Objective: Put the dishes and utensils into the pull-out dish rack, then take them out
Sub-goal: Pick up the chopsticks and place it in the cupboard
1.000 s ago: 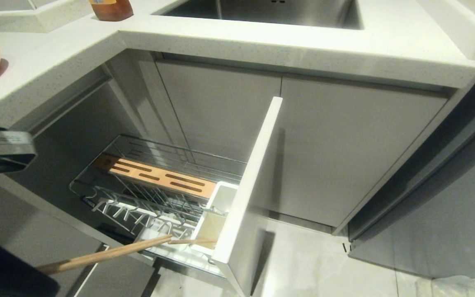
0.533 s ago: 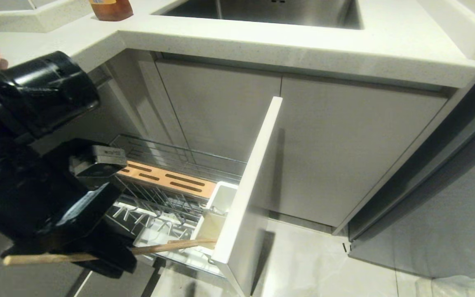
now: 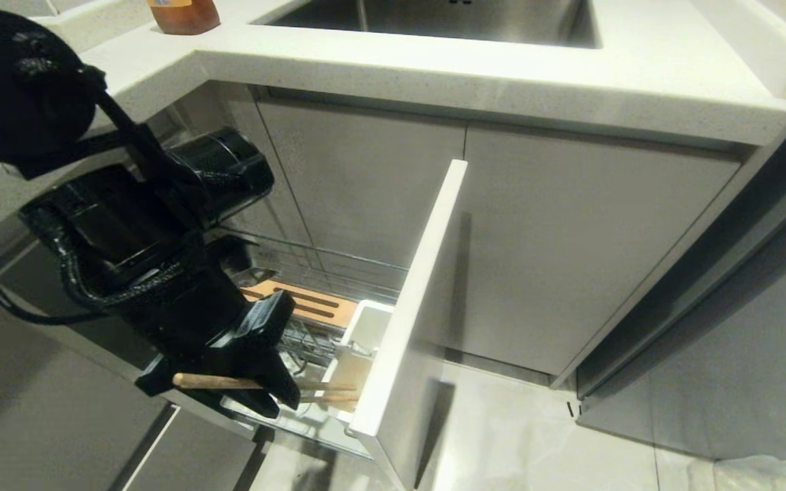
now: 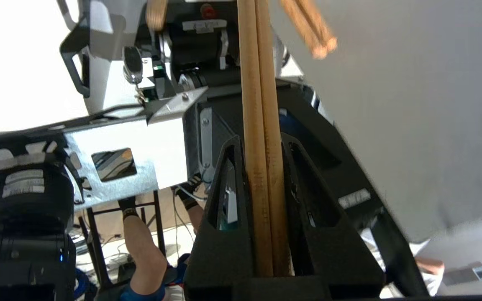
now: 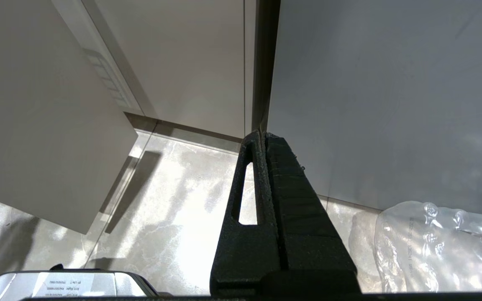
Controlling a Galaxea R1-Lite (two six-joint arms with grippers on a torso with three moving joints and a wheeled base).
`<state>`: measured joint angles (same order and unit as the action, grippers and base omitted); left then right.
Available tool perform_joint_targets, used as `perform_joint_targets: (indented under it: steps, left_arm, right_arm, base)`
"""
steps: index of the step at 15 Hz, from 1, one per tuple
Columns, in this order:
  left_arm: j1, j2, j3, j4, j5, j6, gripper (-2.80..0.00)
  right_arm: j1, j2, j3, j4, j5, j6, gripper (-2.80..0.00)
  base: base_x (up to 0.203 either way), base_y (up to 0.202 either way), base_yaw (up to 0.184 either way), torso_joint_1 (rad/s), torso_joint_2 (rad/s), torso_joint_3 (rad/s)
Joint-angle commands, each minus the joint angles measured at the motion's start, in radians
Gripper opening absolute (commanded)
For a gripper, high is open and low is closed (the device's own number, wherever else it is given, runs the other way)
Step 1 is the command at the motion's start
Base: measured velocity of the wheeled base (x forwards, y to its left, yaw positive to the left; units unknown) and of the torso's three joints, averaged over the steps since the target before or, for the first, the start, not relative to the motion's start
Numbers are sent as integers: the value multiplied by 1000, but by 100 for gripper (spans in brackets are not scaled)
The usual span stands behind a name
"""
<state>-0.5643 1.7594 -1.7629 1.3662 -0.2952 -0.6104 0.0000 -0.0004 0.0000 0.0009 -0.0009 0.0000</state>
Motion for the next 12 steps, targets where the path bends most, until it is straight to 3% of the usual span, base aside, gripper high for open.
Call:
perform_joint_targets:
  steps: [1,12]
  left_arm:
    - [2,53,-6,-13,17,-7,-280]
    - [14,190,-50,-67,19,-11,-280]
  right_arm:
    - [0,0,0,1,-1,0,-280]
    - [0,0,0,1,-1,0,-280]
  base:
    - [0,0,0,0,0,0]
    - [0,0,0,0,0,0]
